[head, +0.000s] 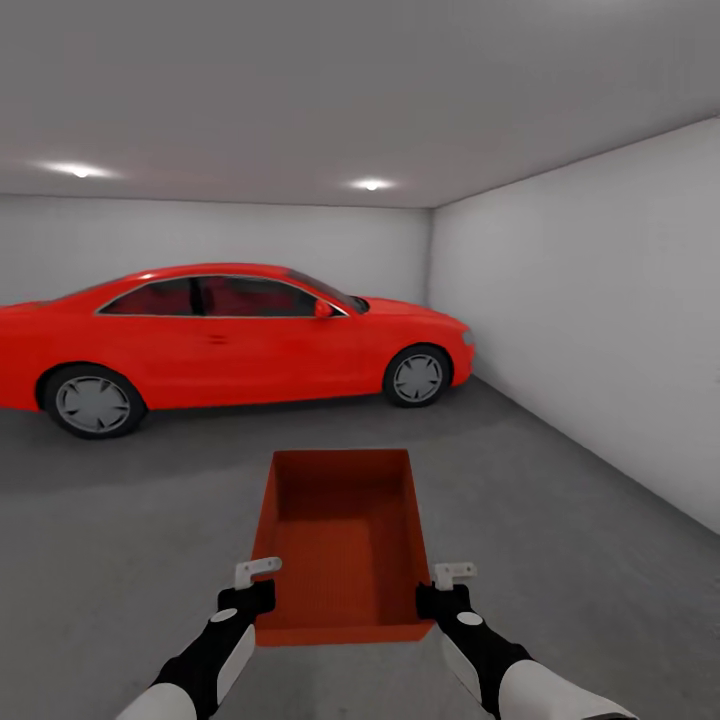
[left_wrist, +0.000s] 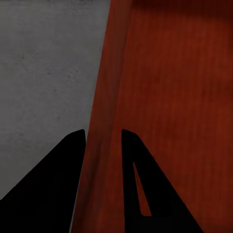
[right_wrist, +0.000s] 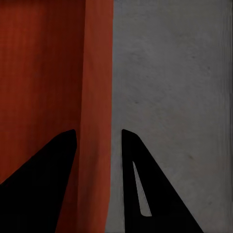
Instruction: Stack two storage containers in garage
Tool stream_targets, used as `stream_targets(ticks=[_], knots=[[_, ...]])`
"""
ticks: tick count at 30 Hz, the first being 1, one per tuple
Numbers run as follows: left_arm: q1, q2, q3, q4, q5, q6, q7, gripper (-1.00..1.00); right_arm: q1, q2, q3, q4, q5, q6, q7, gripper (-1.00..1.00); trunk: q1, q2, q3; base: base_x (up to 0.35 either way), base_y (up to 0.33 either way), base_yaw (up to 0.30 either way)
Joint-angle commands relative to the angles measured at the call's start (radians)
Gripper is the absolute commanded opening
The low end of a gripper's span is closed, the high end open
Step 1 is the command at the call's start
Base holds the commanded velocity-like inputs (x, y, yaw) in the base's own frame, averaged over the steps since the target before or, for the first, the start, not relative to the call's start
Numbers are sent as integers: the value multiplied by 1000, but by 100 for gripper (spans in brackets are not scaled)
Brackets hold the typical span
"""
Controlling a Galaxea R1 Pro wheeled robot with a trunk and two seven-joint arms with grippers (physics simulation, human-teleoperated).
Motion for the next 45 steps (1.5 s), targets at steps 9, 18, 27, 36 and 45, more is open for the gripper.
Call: stream_targets(ticks=[9,18,27,36,45], knots=[[-1,14,16,-5,-9,-8,9,-100,0,-11,-10,4,-9,-3,-8,-100,1,-1,0,320,78,-242],[-1,15,16,-5,-9,-8,9,-100,0,-10,-10,4,-9,-3,-8,-100,1,-1,0,320,78,-242],[-1,15,16,-5,-9,-8,9,-100,0,-10,-10,4,-9,-3,-8,-100,1,-1,0,320,79,-242],[-1,14,16,-5,-9,-8,9,-100,0,-11,-10,4,-9,-3,-8,-100,1,-1,0,320,79,-242],[-1,15,16,-5,-9,-8,9,-100,-1,-11,-10,4,-9,-3,-8,-100,1,-1,0,320,78,-242]])
